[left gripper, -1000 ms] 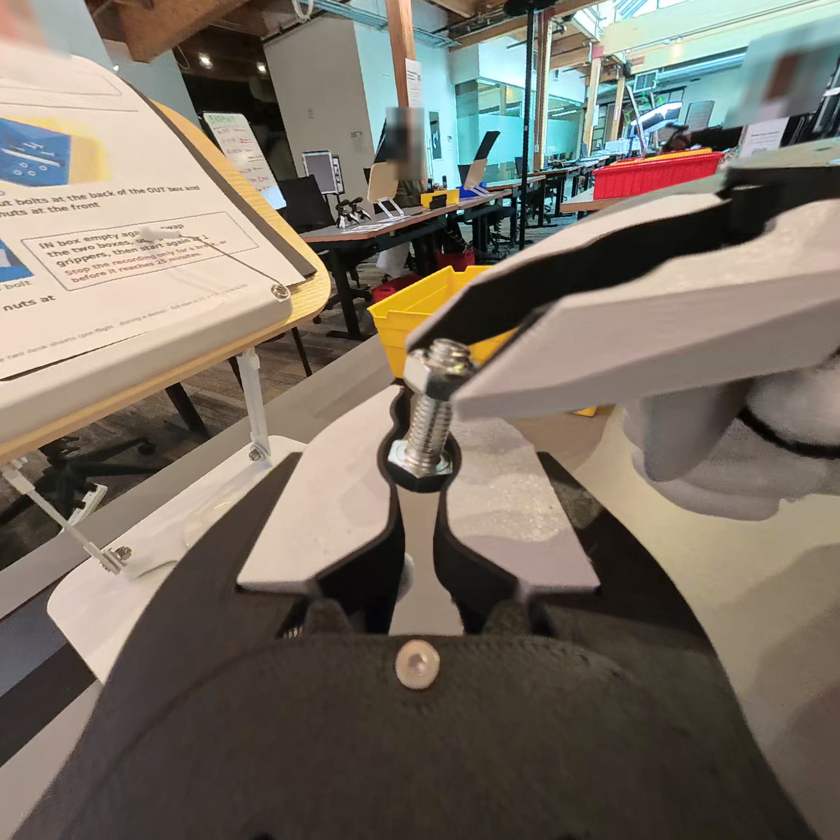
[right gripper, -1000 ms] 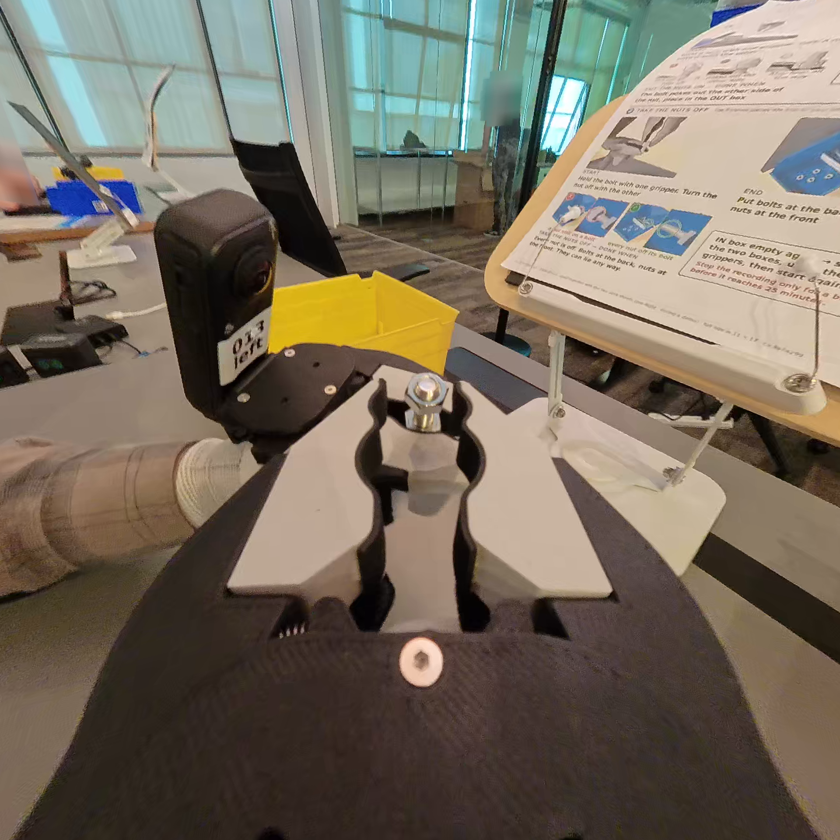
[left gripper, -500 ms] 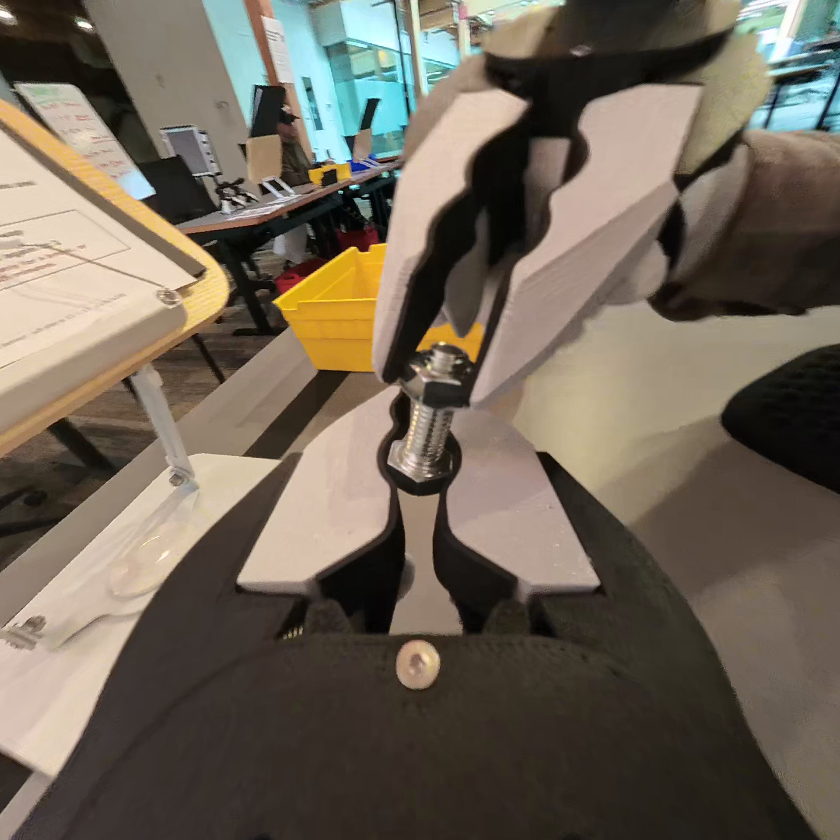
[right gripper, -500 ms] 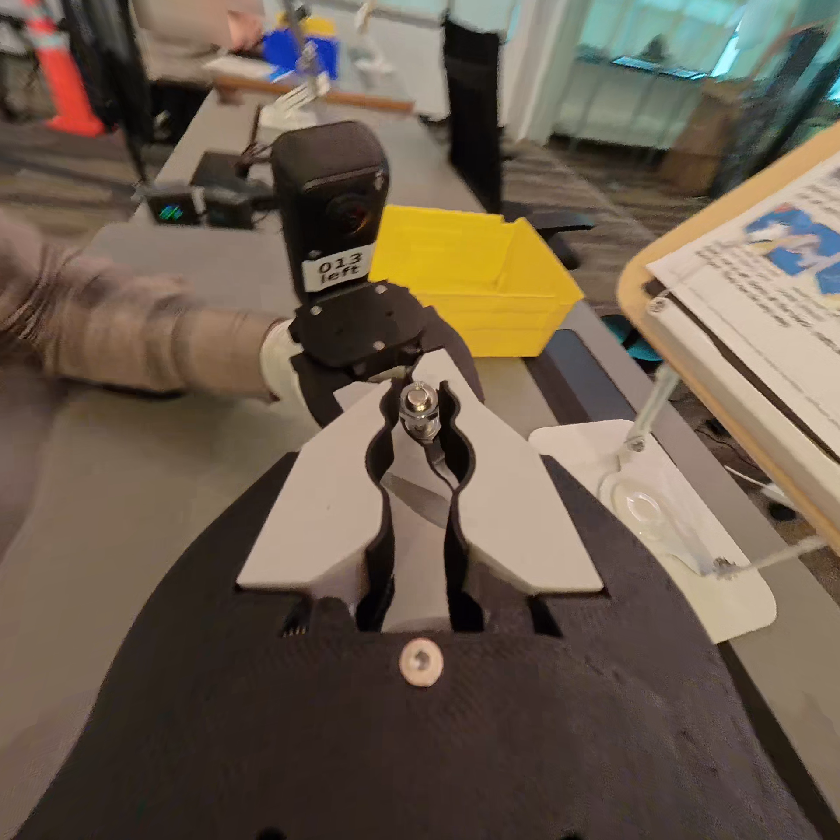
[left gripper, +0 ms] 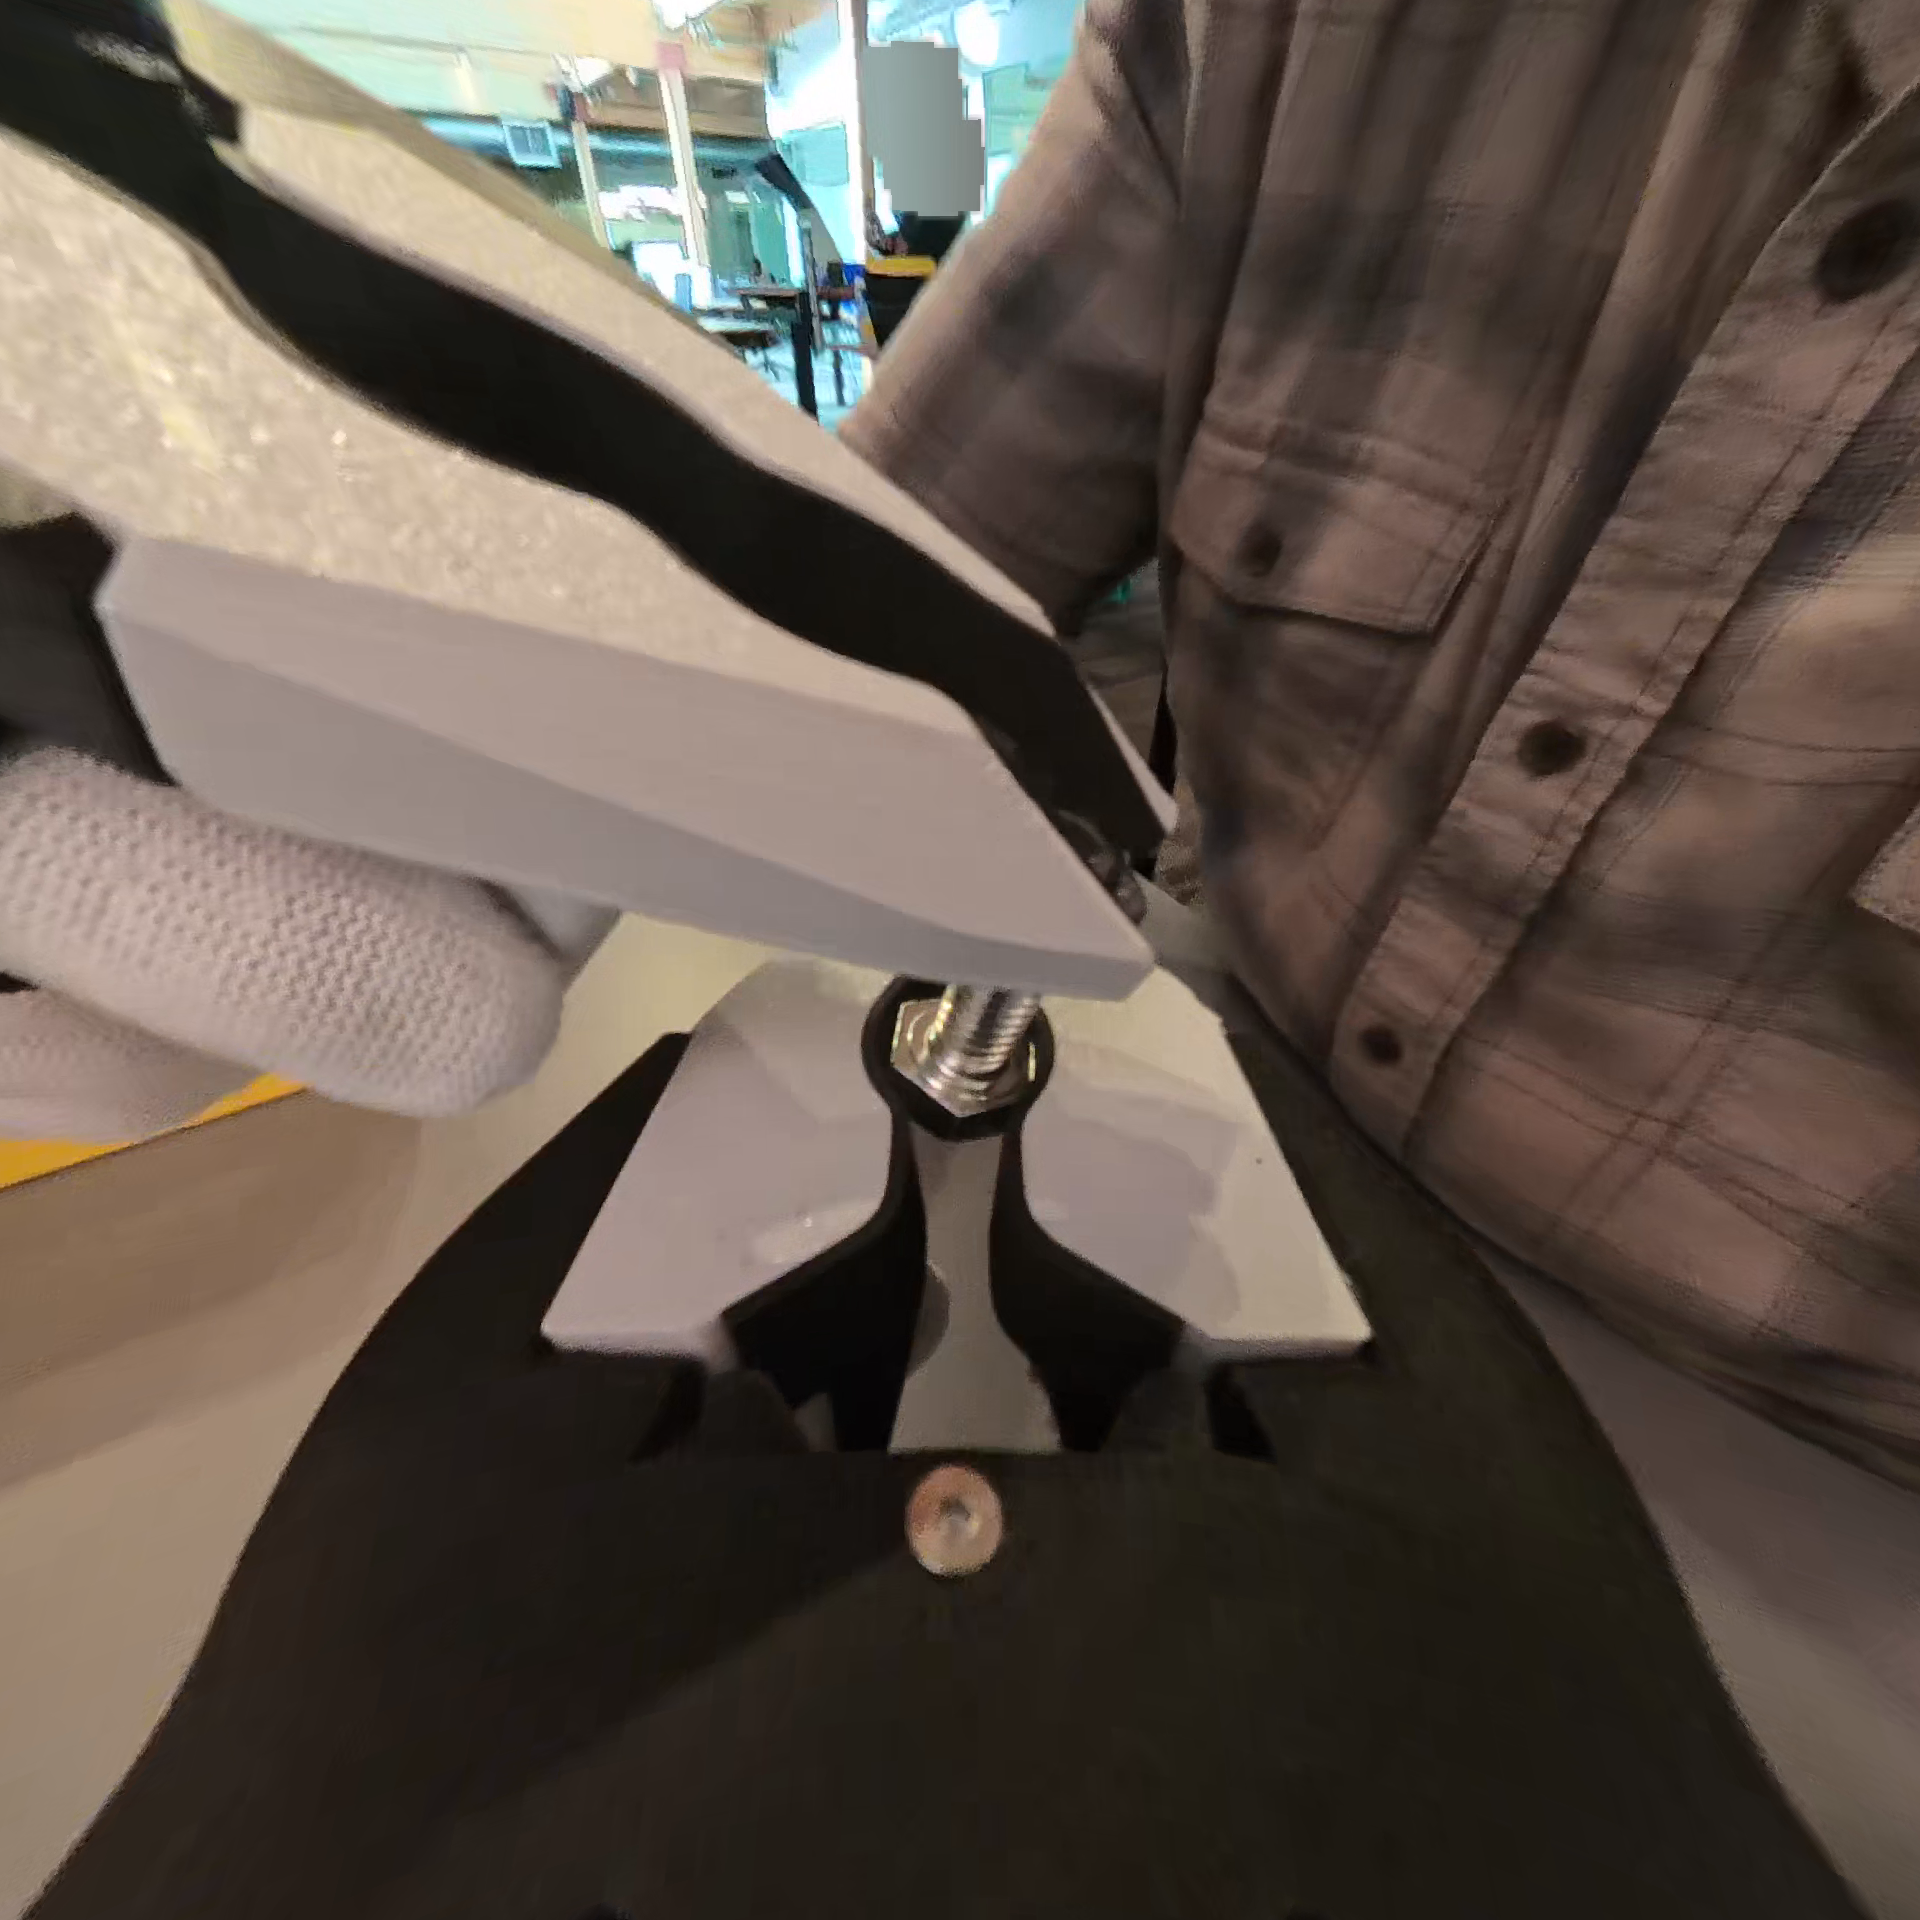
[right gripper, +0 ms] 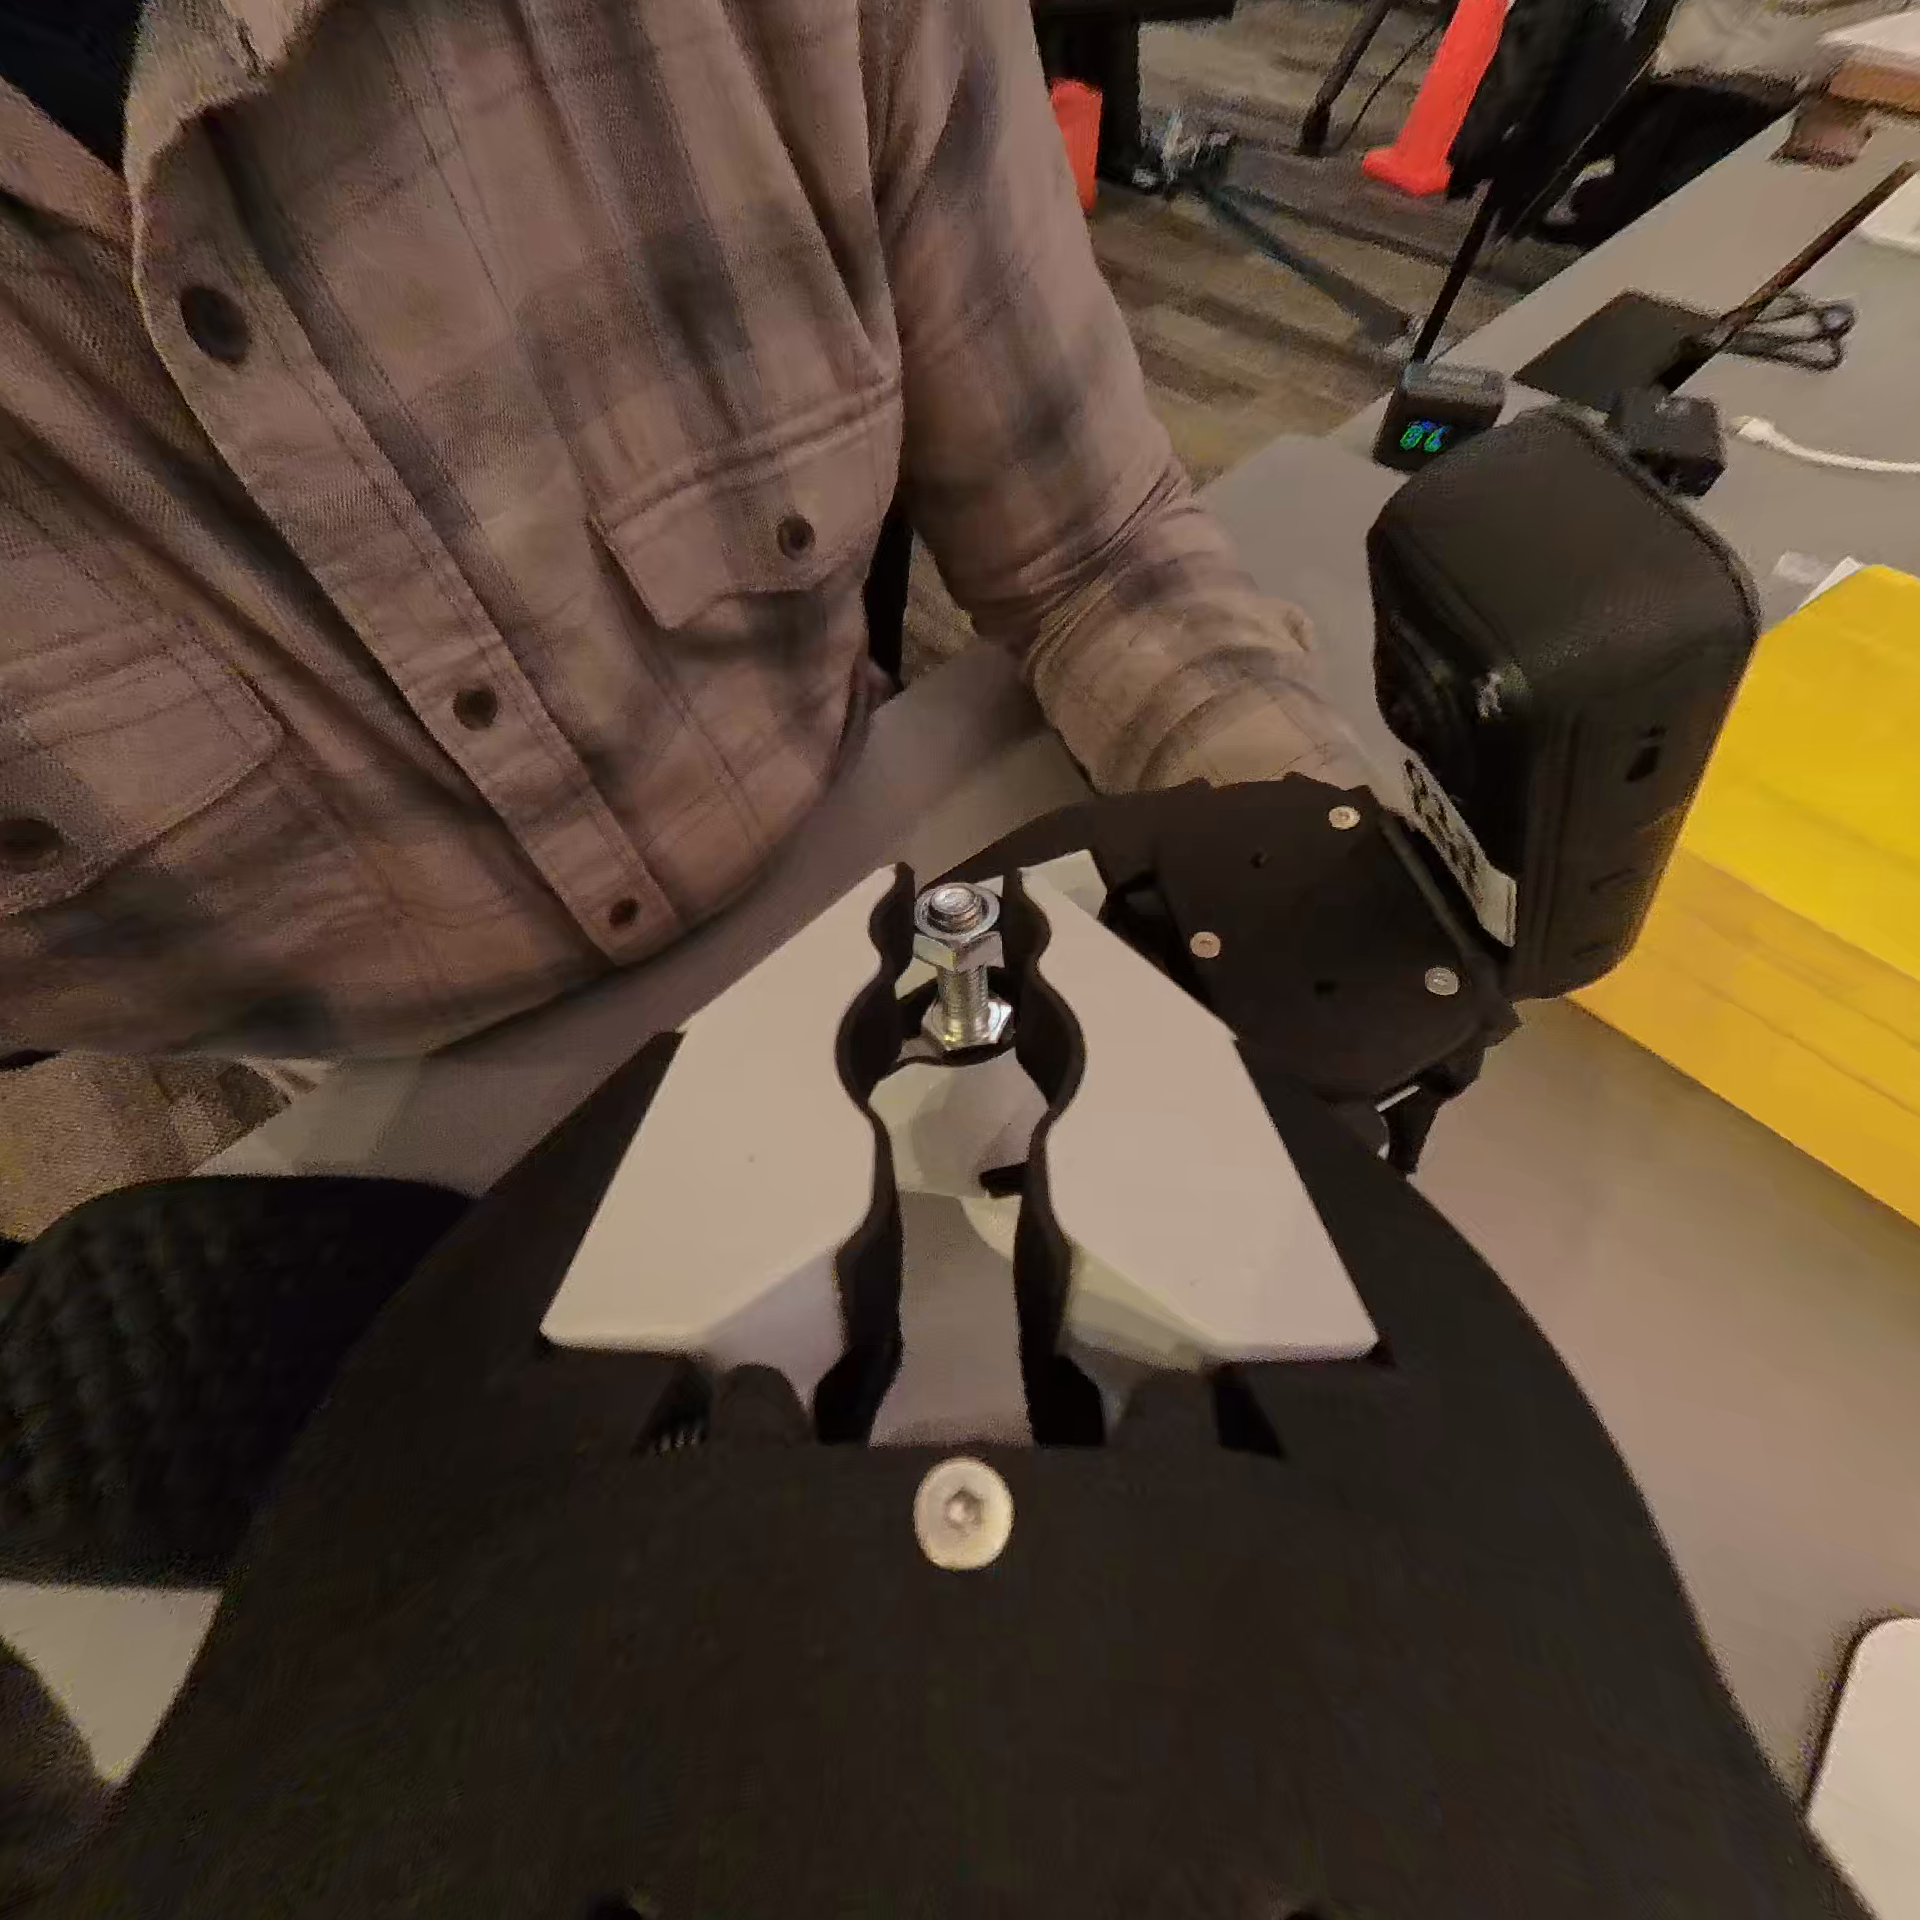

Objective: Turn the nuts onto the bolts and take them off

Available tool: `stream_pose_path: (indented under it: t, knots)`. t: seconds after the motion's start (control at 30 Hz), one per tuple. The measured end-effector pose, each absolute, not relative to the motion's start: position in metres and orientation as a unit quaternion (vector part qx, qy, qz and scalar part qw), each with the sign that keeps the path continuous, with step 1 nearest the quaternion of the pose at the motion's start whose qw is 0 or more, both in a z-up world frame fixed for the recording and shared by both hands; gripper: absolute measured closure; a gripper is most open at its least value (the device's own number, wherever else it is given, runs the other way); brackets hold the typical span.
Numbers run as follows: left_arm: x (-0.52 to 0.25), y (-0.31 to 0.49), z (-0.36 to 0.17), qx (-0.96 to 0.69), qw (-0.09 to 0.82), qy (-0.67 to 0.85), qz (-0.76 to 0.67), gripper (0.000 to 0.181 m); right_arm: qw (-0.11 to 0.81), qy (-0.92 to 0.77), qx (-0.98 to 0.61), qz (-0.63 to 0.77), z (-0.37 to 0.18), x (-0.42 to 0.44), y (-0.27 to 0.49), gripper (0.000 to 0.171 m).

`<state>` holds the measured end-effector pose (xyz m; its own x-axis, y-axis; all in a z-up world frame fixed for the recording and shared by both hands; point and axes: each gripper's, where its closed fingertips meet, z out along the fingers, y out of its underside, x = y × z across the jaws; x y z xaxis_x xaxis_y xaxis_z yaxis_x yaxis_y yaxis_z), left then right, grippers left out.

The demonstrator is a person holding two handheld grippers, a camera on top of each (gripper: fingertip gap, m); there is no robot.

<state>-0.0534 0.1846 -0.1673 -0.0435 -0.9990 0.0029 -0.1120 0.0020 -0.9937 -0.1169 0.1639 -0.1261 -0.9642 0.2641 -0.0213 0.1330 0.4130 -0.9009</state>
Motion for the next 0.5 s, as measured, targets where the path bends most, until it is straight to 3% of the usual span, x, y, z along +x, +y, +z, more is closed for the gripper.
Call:
stream_pose_path:
  t: [0.07, 0.13, 0.23, 0.37, 0.5]
  knots:
    - [-0.059, 0.196, -0.162, -0.528, 0.481, 0.515, -0.474, 0.171, 0.097, -0.82, -0.136, 0.547, -0.118, -0.123, 0.169, 0.157]
    - [-0.07, 0.218, -0.158, -0.547, 0.515, 0.475, -0.457, 0.172, 0.178, -0.784, -0.187, 0.564, -0.103, -0.138, 0.188, 0.138]
    - [-0.089, 0.246, -0.154, -0.572, 0.557, 0.416, -0.436, 0.171, 0.294, -0.715, -0.269, 0.574, -0.085, -0.15, 0.22, 0.129]
    - [-0.099, 0.254, -0.151, -0.576, 0.568, 0.394, -0.437, 0.171, 0.41, -0.624, -0.387, 0.541, -0.091, -0.157, 0.255, 0.125]
    - [-0.101, 0.262, -0.154, -0.588, 0.575, 0.384, -0.42, 0.171, 0.462, -0.565, -0.454, 0.511, -0.112, -0.161, 0.25, 0.124]
